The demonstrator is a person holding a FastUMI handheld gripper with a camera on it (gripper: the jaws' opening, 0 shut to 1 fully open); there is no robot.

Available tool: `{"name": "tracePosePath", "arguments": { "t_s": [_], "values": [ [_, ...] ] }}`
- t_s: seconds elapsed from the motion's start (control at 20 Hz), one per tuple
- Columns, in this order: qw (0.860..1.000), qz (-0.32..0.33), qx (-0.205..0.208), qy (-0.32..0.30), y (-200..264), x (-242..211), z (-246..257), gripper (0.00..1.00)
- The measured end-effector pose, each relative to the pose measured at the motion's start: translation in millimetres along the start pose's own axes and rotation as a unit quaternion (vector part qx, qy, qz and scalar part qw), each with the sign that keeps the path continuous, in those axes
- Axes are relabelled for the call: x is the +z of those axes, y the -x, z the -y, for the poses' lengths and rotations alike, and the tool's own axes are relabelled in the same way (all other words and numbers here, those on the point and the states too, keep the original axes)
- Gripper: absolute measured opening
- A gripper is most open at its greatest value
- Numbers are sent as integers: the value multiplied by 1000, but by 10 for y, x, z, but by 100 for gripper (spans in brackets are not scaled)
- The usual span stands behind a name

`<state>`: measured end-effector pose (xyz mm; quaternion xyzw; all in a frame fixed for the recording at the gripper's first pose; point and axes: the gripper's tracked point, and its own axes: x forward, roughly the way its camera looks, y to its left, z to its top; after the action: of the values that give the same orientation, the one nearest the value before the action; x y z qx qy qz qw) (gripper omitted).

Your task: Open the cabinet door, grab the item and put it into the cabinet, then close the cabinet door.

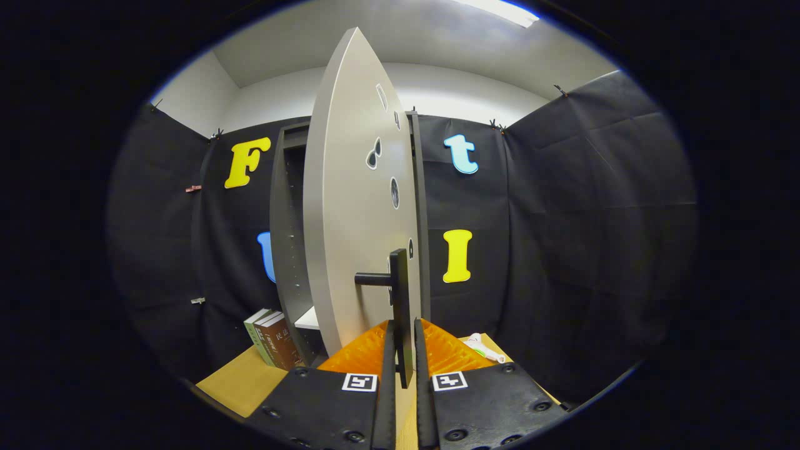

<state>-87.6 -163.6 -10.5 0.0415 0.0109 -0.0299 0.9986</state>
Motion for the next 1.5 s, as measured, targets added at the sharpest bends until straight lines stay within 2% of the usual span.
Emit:
{"name": "tracePosePath", "arguments": {
  "t_s": [0.3, 0.6, 0.9, 1.0, 1.15, 1.3, 1.5],
  "values": [
    [999, 16, -27, 11, 93, 74, 325, 15],
    [995, 33, -87, 17, 212, 137, 744, 12],
    [994, 40, -95, 17, 367, 197, 824, 12],
    [995, 35, -87, 21, 471, 224, 750, 19],
    [998, 11, -57, 30, 607, 140, 522, 59],
    [999, -38, -12, 27, 716, -144, 145, 98],
    [993, -111, 29, 2, 693, -803, -285, 96]
  ]
}}
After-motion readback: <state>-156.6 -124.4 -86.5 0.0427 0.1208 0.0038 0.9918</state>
